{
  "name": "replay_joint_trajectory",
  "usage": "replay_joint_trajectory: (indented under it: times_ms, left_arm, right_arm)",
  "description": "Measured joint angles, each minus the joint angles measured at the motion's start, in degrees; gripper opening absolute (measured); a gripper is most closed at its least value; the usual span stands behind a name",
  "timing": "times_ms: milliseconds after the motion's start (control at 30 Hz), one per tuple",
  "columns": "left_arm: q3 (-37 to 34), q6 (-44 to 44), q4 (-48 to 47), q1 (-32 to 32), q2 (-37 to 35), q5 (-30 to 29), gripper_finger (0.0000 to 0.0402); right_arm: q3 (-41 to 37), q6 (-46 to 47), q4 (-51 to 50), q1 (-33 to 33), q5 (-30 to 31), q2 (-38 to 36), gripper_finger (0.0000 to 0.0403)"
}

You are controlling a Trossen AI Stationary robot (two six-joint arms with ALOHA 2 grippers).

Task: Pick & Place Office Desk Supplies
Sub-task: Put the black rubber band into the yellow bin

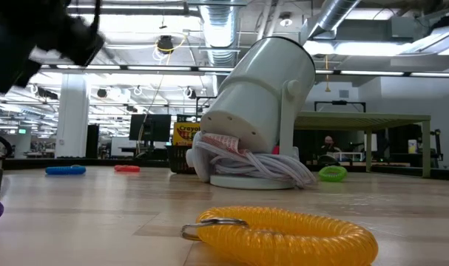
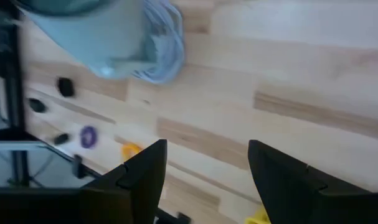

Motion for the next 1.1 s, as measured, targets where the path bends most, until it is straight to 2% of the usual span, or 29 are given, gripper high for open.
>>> replay_joint_trajectory:
  times_ms: [200, 400, 533, 733, 867, 1000, 1100]
  left_arm:
    - [-8.9, -4.7, 17.5, -4.7, 0.4, -6.2, 0.013]
    - [-11.7, -8.0, 19.0, -5.3, 0.4, -11.7, 0.0132]
    - [-11.9, -7.8, 20.1, -5.4, 3.4, -11.7, 0.0132]
    - [-11.9, -6.4, 28.2, -6.0, 11.6, -7.5, 0.0132]
    - [-10.2, -6.1, 27.9, -6.5, 14.9, -6.6, 0.013]
    - [-9.7, -6.7, 27.6, -6.4, 16.6, -6.1, 0.0104]
    - [-9.7, -7.0, 27.5, -6.2, 16.7, -6.1, 0.0051]
  right_arm:
    - [0.0, -5.4, 2.1, -3.1, 0.0, -2.1, 0.0221]
    - [0.0, -6.6, 2.7, -4.2, -0.4, -2.8, 0.0221]
    - [0.0, -7.0, 2.7, -3.8, -0.4, -2.7, 0.0221]
    - [0.0, -7.5, 2.8, -3.5, -0.4, -2.7, 0.0221]
    - [0.0, -7.5, 2.8, -3.0, -0.4, -2.7, 0.0221]
    - [0.0, -7.5, 2.7, -3.0, -0.4, -2.7, 0.0221]
    - [0.0, -8.1, 2.7, -3.0, -0.4, -2.7, 0.0221]
